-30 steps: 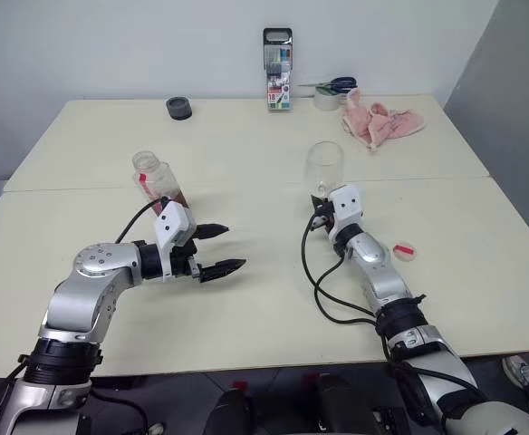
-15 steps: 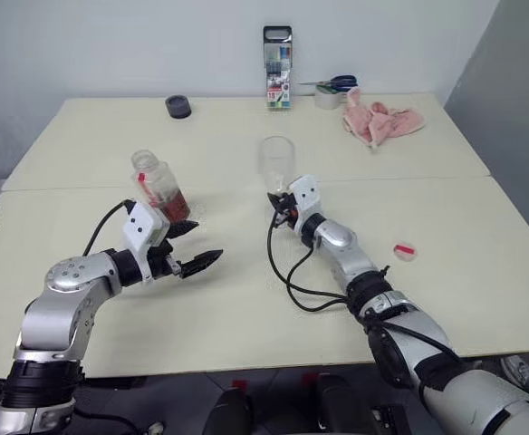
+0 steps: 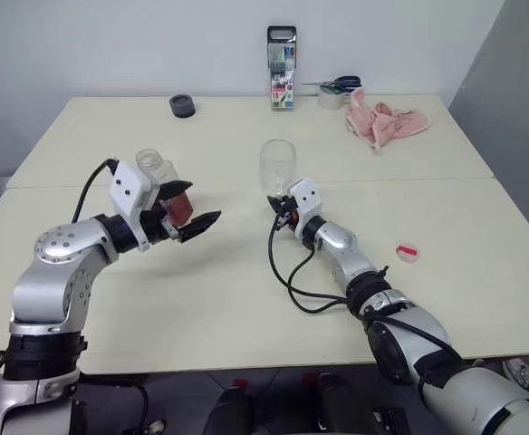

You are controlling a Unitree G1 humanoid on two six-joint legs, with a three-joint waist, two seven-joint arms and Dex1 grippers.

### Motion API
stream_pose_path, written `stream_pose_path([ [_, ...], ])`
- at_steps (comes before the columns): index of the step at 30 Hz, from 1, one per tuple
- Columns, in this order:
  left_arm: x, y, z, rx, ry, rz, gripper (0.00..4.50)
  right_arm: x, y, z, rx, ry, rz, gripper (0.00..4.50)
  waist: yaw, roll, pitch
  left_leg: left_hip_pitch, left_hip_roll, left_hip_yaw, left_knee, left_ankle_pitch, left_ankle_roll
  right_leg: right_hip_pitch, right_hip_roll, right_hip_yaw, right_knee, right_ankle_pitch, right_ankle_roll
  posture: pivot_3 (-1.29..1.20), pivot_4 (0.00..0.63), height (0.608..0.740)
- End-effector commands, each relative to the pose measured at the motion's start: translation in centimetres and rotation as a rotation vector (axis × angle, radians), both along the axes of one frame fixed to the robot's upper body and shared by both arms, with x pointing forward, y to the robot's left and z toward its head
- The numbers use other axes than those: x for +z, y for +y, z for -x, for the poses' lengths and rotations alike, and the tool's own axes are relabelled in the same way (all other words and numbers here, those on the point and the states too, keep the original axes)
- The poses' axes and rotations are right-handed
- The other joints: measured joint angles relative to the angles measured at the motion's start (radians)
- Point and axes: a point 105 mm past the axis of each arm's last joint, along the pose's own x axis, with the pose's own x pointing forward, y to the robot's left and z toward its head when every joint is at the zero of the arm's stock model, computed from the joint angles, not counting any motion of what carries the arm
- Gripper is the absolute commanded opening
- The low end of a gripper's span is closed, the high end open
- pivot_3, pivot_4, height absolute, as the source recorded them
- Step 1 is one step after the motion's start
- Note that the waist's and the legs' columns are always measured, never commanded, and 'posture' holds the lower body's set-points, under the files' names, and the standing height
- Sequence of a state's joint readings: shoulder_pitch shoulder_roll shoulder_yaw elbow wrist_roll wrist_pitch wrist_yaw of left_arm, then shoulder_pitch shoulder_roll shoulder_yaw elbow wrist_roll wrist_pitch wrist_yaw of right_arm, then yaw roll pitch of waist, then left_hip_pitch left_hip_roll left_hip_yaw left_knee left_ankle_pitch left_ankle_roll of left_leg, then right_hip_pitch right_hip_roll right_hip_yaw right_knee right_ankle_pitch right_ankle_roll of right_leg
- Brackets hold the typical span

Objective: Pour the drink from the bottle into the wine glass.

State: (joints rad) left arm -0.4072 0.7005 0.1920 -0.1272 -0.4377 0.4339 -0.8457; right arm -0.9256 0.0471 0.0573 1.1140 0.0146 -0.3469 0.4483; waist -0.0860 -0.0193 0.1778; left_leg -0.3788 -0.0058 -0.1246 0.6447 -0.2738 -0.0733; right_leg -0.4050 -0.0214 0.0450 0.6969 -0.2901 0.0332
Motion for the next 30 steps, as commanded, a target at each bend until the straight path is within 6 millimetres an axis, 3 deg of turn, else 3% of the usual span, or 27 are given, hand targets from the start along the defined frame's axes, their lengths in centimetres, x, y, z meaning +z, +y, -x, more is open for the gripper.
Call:
stream_pose_path([
  [1,1.6,-1.0,0.2,-0.031,-0.073,0.005,4.5,0.9,0.5,0.1,0.022,-0.026,-0.02,2.16,-0.001,0.0,0.0,0.0,0.0,0.0,0.0,0.0,0.0,0.0,0.0,0.0,0.0,0.0,0.0,0.0,0.15,0.74],
  [8,1.4,-1.8,0.5,-0.052,-0.079,0.023,4.5,0.6,0.3,0.4,0.04,-0.024,-0.019,4.46,-0.001,0.0,0.0,0.0,0.0,0.0,0.0,0.0,0.0,0.0,0.0,0.0,0.0,0.0,0.0,0.0,0.15,0.74],
  [13,1.4,-1.8,0.5,-0.045,-0.085,0.031,4.5,0.5,-0.4,0.5,0.055,-0.03,-0.009,4.46,-0.001,0.0,0.0,0.0,0.0,0.0,0.0,0.0,0.0,0.0,0.0,0.0,0.0,0.0,0.0,0.0,0.15,0.74],
  [21,0.2,-1.1,0.9,0.019,-0.078,0.065,4.5,-1.0,-3.9,0.7,0.026,-0.004,0.034,4.46,0.0,0.0,0.0,-0.001,0.0,0.0,0.0,0.0,0.0,0.0,-0.001,0.0,0.0,0.0,0.0,0.0,0.15,0.74],
  [27,-2.6,0.5,1.4,0.147,-0.026,0.125,4.5,-2.0,-6.3,2.2,0.045,0.0,0.119,4.46,0.003,0.0,0.0,-0.001,0.0,0.0,0.0,0.0,0.001,0.0,-0.001,0.0,0.0,0.0,0.0,0.0,0.15,0.74],
  [30,-4.8,1.8,1.6,0.282,-0.001,0.172,4.5,-1.8,-7.1,4.9,0.155,-0.015,0.174,4.46,0.007,0.0,0.0,-0.001,0.0,-0.001,0.0,0.0,0.001,0.0,-0.001,0.0,-0.001,0.0,0.0,0.0,0.15,0.74],
])
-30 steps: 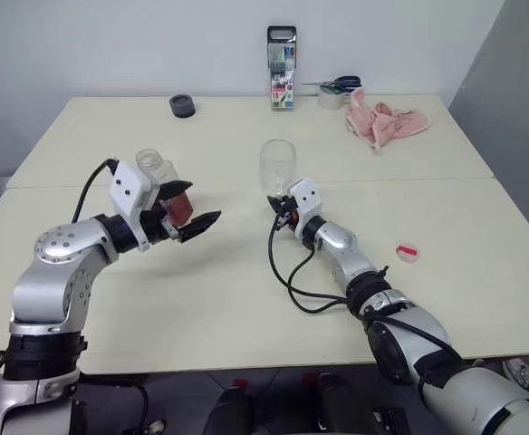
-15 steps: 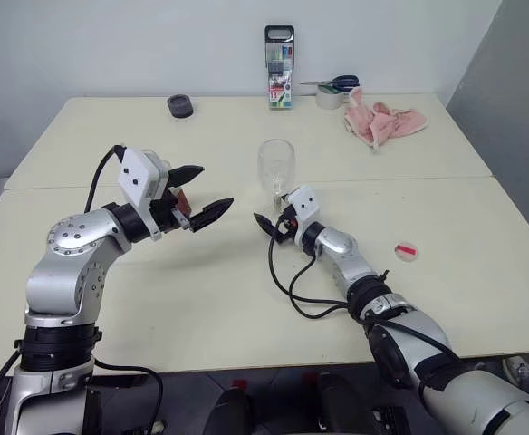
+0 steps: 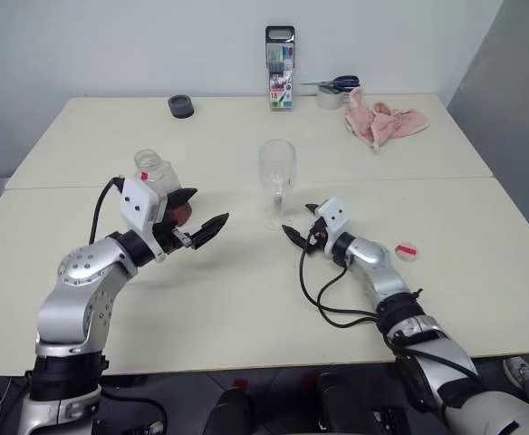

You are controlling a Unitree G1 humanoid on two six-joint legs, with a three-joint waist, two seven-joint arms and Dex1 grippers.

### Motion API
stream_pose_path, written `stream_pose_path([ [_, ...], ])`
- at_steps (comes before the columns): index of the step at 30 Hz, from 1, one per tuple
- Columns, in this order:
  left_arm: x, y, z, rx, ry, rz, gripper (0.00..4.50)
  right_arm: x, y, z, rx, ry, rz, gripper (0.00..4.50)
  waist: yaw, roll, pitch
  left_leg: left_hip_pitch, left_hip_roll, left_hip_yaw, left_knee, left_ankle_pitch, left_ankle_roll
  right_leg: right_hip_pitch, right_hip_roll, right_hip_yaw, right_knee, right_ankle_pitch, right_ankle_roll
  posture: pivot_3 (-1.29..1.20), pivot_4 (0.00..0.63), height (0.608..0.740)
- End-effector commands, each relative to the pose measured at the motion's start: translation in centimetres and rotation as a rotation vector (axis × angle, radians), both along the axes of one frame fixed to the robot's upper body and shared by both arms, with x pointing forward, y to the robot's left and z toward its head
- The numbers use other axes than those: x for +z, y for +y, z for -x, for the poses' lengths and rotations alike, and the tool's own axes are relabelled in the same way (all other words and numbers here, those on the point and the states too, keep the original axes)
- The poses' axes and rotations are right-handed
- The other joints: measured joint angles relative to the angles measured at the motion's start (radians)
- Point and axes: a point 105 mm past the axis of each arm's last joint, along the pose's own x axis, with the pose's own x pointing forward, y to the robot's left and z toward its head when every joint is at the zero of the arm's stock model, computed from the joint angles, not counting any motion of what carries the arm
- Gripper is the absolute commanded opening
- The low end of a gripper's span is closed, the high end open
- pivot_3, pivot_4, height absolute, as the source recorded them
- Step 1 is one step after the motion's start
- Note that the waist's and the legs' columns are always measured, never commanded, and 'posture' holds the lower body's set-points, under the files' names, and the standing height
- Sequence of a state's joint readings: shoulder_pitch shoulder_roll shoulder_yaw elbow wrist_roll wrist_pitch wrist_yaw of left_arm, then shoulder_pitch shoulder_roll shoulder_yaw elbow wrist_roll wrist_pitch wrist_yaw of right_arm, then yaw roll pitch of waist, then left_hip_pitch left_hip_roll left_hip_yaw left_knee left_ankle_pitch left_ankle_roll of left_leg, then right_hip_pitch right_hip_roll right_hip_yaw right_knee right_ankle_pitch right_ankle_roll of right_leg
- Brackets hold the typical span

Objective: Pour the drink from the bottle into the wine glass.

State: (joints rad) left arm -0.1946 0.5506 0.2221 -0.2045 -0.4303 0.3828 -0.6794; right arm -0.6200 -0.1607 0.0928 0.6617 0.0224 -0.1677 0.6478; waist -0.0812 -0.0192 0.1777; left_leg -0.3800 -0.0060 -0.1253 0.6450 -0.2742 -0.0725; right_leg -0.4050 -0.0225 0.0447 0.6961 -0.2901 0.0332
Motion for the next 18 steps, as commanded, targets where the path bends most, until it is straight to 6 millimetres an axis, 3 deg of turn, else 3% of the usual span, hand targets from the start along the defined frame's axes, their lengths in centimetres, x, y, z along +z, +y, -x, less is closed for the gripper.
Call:
stream_pose_path([
  [1,-0.8,1.9,0.3,0.188,-0.043,0.047,4.5,1.3,-0.2,3.2,0.152,-0.034,0.051,4.46,0.007,0.0,0.0,0.0,0.0,0.0,0.0,0.0,0.0,0.0,0.0,0.0,0.0,0.0,0.0,0.0,0.15,0.74],
  [4,-2.8,3.4,0.5,0.349,-0.027,0.078,4.5,3.0,0.0,6.2,0.256,-0.052,0.052,4.46,0.021,0.0,0.0,-0.001,0.0,-0.001,0.001,0.0,0.0,0.0,-0.001,0.0,-0.001,0.0,0.0,0.0,0.15,0.74],
  [8,-4.1,4.6,0.6,0.431,-0.015,0.06,4.5,4.8,1.0,8.7,0.337,-0.056,0.045,4.46,0.024,0.0,0.0,0.0,0.001,-0.001,0.001,0.0,0.0,0.001,0.0,0.0,0.0,0.0,0.001,0.0,0.15,0.74],
  [12,-3.2,5.7,-0.2,0.407,-0.027,0.035,4.5,6.3,2.6,10.2,0.372,-0.059,0.016,4.46,0.027,-0.001,0.0,0.0,0.001,-0.003,0.001,0.0,0.0,0.001,0.002,-0.003,0.0,0.0,0.001,0.0,0.15,0.74],
  [18,-2.0,6.5,-1.1,0.419,-0.045,0.014,4.5,7.3,3.5,10.3,0.373,-0.067,0.003,4.46,0.032,-0.001,0.0,-0.001,0.0,-0.003,0.001,0.0,-0.001,0.001,0.0,-0.003,-0.002,0.0,0.0,0.0,0.15,0.74],
])
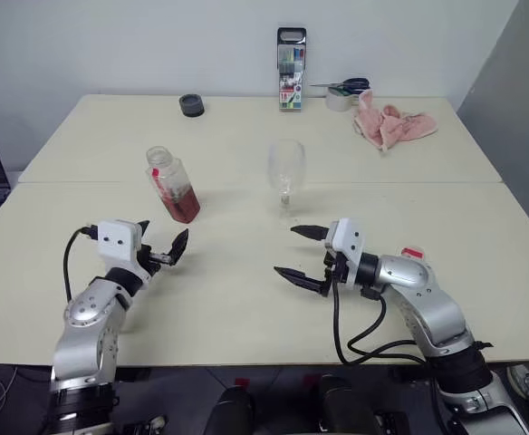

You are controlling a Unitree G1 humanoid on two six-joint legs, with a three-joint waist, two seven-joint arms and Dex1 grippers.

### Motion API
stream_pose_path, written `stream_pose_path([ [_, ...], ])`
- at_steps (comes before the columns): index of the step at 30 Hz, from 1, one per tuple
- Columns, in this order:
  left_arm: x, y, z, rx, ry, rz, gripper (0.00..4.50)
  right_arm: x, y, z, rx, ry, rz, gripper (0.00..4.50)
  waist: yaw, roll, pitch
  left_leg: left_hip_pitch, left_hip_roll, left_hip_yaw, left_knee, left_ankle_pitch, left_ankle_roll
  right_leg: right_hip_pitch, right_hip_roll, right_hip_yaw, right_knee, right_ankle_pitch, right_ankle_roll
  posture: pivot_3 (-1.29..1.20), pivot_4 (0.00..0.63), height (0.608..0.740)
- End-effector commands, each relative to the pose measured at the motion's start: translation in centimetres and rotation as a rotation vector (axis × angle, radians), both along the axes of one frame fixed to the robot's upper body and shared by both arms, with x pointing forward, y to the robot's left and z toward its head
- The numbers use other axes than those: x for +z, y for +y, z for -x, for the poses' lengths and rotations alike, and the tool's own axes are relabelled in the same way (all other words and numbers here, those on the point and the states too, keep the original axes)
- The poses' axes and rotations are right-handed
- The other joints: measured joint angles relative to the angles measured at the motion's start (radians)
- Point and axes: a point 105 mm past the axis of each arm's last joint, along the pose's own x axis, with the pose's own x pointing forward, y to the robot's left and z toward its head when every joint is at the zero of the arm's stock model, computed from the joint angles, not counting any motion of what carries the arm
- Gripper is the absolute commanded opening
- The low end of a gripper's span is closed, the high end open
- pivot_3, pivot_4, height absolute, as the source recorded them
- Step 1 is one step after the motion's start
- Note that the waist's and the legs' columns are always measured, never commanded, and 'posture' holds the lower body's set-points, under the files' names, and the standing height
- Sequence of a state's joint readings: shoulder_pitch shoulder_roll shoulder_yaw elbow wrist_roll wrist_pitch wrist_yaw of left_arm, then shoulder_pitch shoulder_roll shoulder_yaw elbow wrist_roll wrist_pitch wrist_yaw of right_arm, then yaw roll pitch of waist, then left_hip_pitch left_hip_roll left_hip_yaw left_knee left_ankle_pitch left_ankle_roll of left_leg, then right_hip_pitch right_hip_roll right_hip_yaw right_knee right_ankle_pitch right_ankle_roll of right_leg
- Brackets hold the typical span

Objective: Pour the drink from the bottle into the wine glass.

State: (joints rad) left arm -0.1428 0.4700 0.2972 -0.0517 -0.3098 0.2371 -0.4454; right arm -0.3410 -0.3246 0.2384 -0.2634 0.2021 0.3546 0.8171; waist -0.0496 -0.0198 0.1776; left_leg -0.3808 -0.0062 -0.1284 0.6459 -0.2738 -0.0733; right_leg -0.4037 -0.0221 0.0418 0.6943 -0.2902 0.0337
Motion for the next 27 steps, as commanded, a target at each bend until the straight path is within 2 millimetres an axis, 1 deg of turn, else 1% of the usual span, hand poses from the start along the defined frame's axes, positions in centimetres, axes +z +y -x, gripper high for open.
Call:
stream_pose_path([
  [1,1.2,0.7,-0.3,0.019,-0.032,-0.018,4.5,1.8,0.6,0.3,0.019,-0.052,-0.027,4.46,0.0,0.0,0.0,0.0,0.0,0.0,0.0,0.0,0.0,0.0,0.0,0.0,0.0,0.0,0.0,0.0,0.15,0.74],
  [9,2.1,1.1,-1.3,-0.011,-0.025,-0.009,4.5,2.2,0.8,0.3,0.016,-0.059,-0.021,4.46,0.0,0.0,0.0,0.0,0.0,0.0,0.0,0.0,0.0,0.0,0.0,0.0,0.0,0.0,0.0,0.0,0.15,0.74],
  [18,3.3,1.4,-3.1,-0.061,-0.024,-0.029,4.5,2.6,0.9,0.3,0.008,-0.072,-0.012,4.46,-0.001,0.0,0.0,0.0,0.0,0.0,0.0,0.0,0.0,0.0,0.0,-0.001,0.0,0.0,0.0,0.0,0.15,0.74],
  [27,3.9,0.7,-5.1,-0.137,-0.018,-0.053,4.5,3.3,1.2,0.2,0.006,-0.107,-0.01,4.46,-0.002,0.0,0.0,0.0,0.0,0.0,0.0,0.0,0.0,0.0,0.0,-0.001,0.0,0.0,0.0,0.0,0.15,0.74],
])
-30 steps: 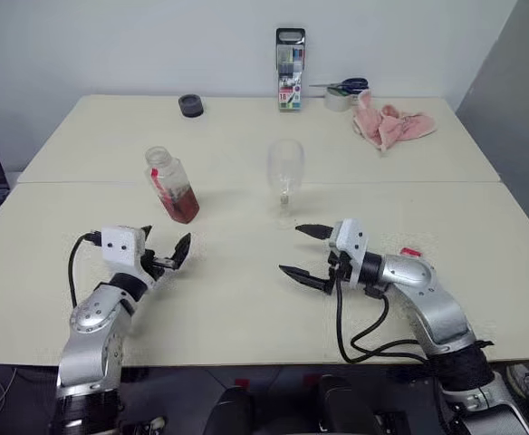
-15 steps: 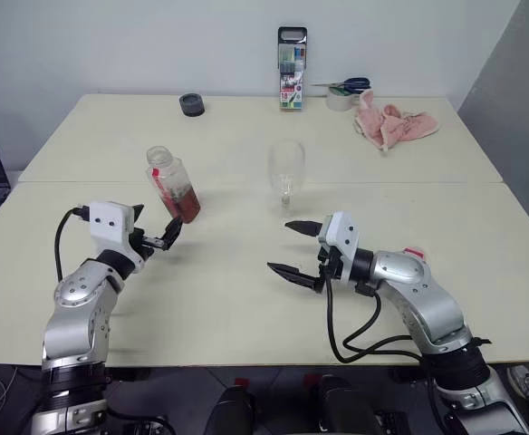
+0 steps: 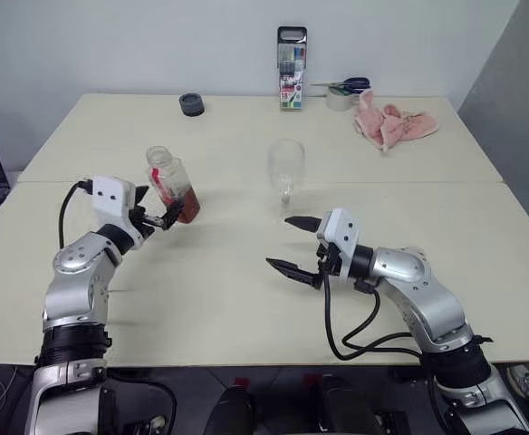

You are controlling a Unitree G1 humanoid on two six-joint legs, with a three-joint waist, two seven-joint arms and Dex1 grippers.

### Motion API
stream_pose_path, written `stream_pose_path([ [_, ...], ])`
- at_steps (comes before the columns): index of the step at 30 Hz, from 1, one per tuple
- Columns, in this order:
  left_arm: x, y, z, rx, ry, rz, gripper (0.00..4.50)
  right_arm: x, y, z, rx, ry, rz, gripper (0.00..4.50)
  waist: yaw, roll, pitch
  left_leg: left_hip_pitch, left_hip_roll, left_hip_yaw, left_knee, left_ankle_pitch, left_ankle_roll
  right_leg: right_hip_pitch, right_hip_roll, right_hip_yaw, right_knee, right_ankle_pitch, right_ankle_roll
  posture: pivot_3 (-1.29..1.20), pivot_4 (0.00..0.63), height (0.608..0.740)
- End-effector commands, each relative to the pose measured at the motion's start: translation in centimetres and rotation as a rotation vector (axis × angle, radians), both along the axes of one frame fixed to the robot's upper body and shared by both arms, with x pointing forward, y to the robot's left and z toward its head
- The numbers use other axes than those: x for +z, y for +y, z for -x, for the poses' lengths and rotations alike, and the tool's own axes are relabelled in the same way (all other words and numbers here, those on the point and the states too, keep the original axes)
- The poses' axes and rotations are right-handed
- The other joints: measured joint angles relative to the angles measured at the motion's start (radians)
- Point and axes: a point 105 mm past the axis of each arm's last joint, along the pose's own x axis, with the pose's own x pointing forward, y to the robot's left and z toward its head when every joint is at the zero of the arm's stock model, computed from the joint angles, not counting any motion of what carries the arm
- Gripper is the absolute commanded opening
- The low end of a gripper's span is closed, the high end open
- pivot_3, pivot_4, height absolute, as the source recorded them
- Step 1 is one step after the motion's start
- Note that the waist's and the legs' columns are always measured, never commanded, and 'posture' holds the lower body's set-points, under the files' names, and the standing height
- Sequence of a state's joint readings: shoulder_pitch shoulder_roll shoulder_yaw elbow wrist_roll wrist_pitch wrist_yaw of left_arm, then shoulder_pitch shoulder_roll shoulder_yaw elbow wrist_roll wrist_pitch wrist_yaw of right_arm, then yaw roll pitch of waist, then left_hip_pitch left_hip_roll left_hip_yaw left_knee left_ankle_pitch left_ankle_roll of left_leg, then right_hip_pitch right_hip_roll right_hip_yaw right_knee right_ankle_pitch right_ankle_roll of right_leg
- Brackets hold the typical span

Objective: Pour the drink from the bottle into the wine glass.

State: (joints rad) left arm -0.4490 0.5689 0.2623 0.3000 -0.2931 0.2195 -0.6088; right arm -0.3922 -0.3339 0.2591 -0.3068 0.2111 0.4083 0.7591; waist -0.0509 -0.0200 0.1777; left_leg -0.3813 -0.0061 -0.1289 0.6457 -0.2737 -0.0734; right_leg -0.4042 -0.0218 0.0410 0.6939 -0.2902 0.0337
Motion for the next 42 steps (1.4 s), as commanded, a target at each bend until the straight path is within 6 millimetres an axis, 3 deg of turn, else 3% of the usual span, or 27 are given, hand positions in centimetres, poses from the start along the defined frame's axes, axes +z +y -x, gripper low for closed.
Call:
stream_pose_path([
  [1,1.6,-0.2,-0.5,-0.034,-0.047,-0.034,4.5,1.8,0.5,0.5,0.024,-0.072,-0.013,4.46,0.0,0.0,0.0,0.0,0.0,0.0,0.0,0.0,0.0,0.0,0.0,0.0,0.0,0.0,0.0,0.0,0.15,0.74],
  [12,1.7,-0.1,-2.3,-0.038,-0.053,-0.013,4.5,3.2,0.8,0.6,0.026,-0.1,-0.042,4.46,-0.001,0.0,0.0,0.0,0.0,0.0,0.0,0.0,0.0,0.0,0.0,0.0,0.0,0.0,0.0,0.0,0.15,0.74],
  [20,1.7,-0.2,-3.3,-0.057,-0.053,-0.006,1.98,3.4,1.0,0.6,0.029,-0.107,-0.048,4.5,-0.003,0.0,0.0,-0.001,0.0,0.0,0.0,0.0,0.0,0.0,0.0,0.0,0.0,0.0,0.0,0.0,0.15,0.74],
  [22,1.6,-0.4,-3.4,-0.065,-0.052,-0.006,1.7,3.5,1.0,0.6,0.027,-0.111,-0.047,4.5,-0.004,0.0,0.0,-0.001,0.0,0.0,0.0,0.0,0.0,0.0,0.0,0.0,0.0,0.0,0.0,0.0,0.15,0.74],
  [26,1.6,-0.9,-3.5,-0.085,-0.056,-0.008,1.68,3.6,0.8,0.6,0.018,-0.117,-0.049,4.5,-0.004,0.0,0.0,-0.001,-0.001,-0.001,0.0,0.0,0.0,0.0,0.0,0.0,0.001,0.0,0.0,0.0,0.15,0.74],
  [28,2.2,-1.7,-3.5,-0.106,-0.079,-0.039,1.68,3.9,0.4,0.7,0.003,-0.124,-0.054,4.5,-0.004,0.0,0.0,-0.001,-0.001,-0.001,0.0,0.0,0.0,0.0,0.0,0.0,0.001,0.0,0.0,0.0,0.15,0.74],
  [35,7.7,-8.3,-4.1,-0.225,-0.294,-0.38,1.68,5.8,-2.2,0.9,-0.103,-0.098,-0.21,4.5,0.015,-0.002,0.001,-0.004,-0.002,-0.004,0.002,0.001,-0.002,-0.001,-0.001,-0.002,0.0,0.0,0.0,0.0,0.15,0.74],
  [42,11.3,-11.8,-5.0,-0.256,-0.463,-0.57,1.68,6.5,-3.5,-0.2,-0.185,-0.06,-0.25,4.5,0.01,-0.002,0.001,-0.003,-0.001,-0.002,0.001,0.001,-0.001,-0.001,0.0,-0.001,0.0,0.0,0.0,0.0,0.15,0.74],
])
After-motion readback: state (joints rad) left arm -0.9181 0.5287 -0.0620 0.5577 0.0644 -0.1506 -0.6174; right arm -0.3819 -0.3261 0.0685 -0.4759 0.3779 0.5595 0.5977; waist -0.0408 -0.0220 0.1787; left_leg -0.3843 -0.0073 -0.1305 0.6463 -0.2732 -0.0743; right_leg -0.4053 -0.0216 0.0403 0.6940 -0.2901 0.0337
